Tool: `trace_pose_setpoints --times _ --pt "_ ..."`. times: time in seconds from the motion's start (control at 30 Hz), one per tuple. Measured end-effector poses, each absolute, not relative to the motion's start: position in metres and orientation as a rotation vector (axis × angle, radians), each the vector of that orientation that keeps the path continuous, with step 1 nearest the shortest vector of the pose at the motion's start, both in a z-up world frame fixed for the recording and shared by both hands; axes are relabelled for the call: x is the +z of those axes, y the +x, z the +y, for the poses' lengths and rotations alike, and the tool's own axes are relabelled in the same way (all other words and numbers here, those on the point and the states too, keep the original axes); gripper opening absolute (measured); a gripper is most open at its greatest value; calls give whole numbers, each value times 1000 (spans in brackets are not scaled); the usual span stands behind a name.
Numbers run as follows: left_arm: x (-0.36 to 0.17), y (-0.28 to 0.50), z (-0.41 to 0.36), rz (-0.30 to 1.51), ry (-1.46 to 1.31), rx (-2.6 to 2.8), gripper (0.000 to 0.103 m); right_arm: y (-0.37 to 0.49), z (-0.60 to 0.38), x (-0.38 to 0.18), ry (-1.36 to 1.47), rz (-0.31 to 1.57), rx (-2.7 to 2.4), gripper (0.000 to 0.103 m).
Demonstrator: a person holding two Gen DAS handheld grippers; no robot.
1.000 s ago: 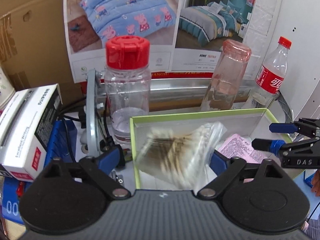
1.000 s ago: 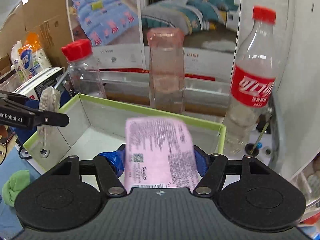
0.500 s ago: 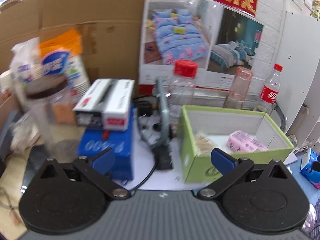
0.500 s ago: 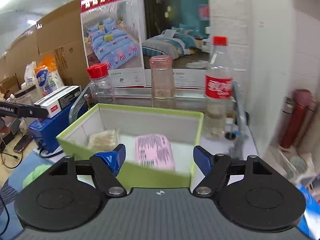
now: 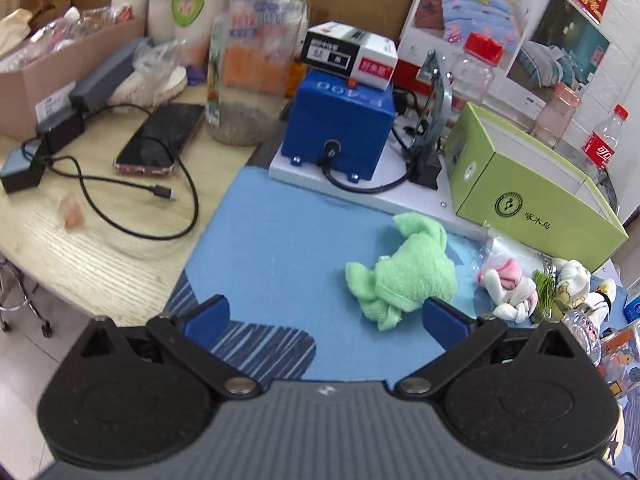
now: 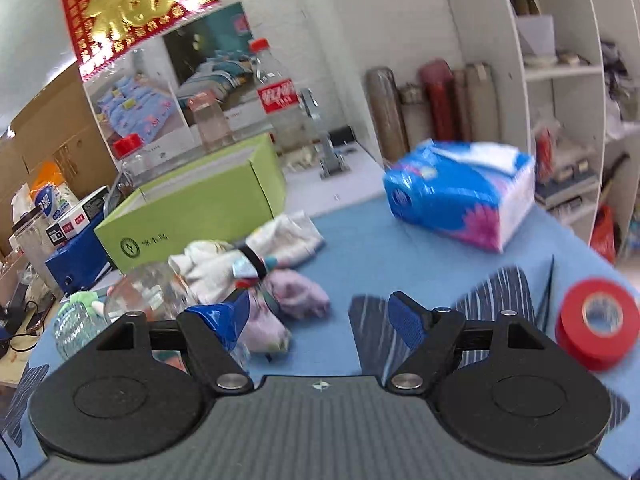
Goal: Organize soft objects
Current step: 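Move left gripper to the green towel while right gripper approaches the pink-purple cloth bundle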
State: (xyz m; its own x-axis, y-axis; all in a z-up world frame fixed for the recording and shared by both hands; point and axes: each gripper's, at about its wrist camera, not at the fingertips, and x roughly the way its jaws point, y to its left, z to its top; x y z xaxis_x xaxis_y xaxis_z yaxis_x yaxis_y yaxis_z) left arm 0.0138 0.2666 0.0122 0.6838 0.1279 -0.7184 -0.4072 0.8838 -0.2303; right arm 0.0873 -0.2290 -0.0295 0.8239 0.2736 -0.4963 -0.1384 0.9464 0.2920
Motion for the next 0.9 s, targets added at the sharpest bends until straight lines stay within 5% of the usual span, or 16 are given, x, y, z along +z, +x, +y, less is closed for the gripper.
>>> trace_pose_setpoints --times 0.23,0.47,0.9 --pt "23 19 257 739 -363 310 102 144 -211 -25 191 624 316 64" --pt "18 32 251 766 -354 307 102 223 -177 -34 15 916 407 64" --pt "14 40 243 772 -353 265 102 171 -227 -23 -244 970 274 65"
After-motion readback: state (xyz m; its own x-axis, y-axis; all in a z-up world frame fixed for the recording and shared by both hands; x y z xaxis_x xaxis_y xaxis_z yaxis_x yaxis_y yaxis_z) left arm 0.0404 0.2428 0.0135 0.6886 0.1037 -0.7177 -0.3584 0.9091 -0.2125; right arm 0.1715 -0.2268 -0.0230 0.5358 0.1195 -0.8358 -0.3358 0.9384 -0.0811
